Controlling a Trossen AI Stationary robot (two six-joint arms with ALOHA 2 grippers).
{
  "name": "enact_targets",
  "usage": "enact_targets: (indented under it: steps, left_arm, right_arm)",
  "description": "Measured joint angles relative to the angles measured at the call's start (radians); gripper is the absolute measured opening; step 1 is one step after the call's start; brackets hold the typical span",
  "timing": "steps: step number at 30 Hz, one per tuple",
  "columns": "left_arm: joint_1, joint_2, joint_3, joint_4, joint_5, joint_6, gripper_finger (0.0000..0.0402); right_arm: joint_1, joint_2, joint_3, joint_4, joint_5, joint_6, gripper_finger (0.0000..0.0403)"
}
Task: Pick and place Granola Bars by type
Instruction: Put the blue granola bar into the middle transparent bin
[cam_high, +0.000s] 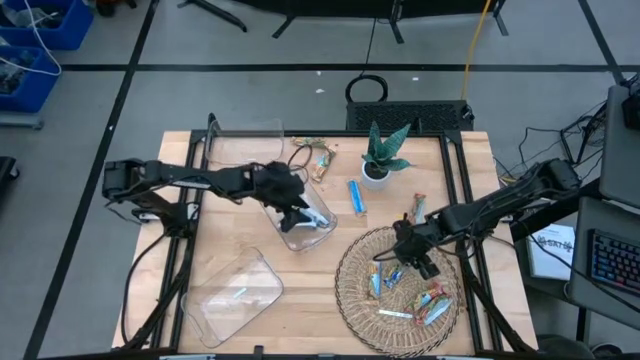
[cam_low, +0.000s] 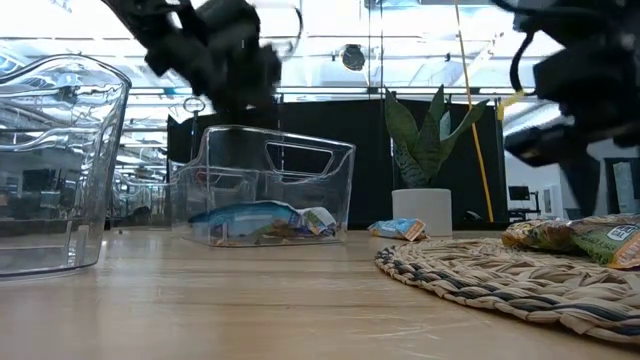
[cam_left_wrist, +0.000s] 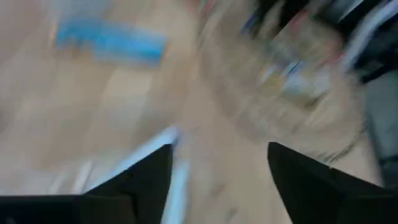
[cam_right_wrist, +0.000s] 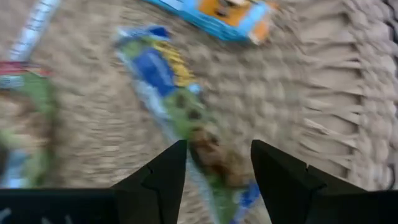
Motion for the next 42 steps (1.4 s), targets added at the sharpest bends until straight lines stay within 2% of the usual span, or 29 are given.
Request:
enact_targets:
  steps: [3,6,10,13,16,18,21,24,27,30,33,38,42]
  left_arm:
    - [-0.016,-0.077,0.001,0.099,0.005,-0.039,0.0300]
    - [-0.031,-0.143,0.002,0.182,-0.003,-0.036,0.0316]
    - [-0.028,-0.226,0.001,0.237,-0.080,-0.054,0.0319]
    - [-0.026,-0.280,0.001,0.247,-0.166,-0.047,0.0311]
    - [-0.026,-0.329,0.001,0.258,-0.214,-0.012,0.0297]
    - [-0.025,-0.356,0.001,0.275,-0.222,-0.005,0.0288]
    - [-0.025,-0.376,0.001,0.303,-0.224,-0.005,0.0275]
    - [-0.028,-0.378,0.000,0.384,-0.207,0.006,0.0266]
    - [-0.046,-0.375,0.001,0.463,-0.209,0.105,0.0263]
    - [-0.072,-0.362,0.000,0.522,-0.208,0.299,0.0266]
    - [-0.095,-0.339,0.001,0.615,-0.210,0.440,0.0270]
    - [-0.124,-0.292,0.003,0.713,-0.212,0.467,0.0271]
    - [-0.146,-0.245,0.001,0.750,-0.262,0.492,0.0268]
  right_arm:
    - [-0.004,0.000,-0.040,0.054,0.014,0.002,0.0171]
    - [-0.003,0.000,-0.075,0.078,-0.042,0.042,0.0171]
    - [-0.002,-0.001,-0.093,0.065,-0.058,0.059,0.0163]
    - [-0.008,-0.001,-0.094,0.063,-0.040,0.059,0.0118]
    - [-0.022,-0.009,-0.092,0.061,-0.055,0.062,0.0035]
    - [-0.028,-0.022,-0.080,0.052,-0.076,0.076,0.0019]
    - [-0.034,-0.067,-0.009,-0.017,-0.079,0.111,0.0016]
    - [-0.045,-0.121,0.125,-0.137,-0.049,0.109,0.0011]
    - [-0.064,-0.160,0.289,-0.150,0.011,0.107,0.0010]
    - [-0.101,-0.173,0.425,-0.026,0.102,0.095,0.0008]
    - [-0.160,-0.169,0.500,0.162,0.178,0.061,0.0008]
    - [-0.284,-0.110,0.516,0.507,0.180,0.045,0.0008]
    - [-0.347,-0.016,0.515,0.634,0.152,0.063,0.0008]
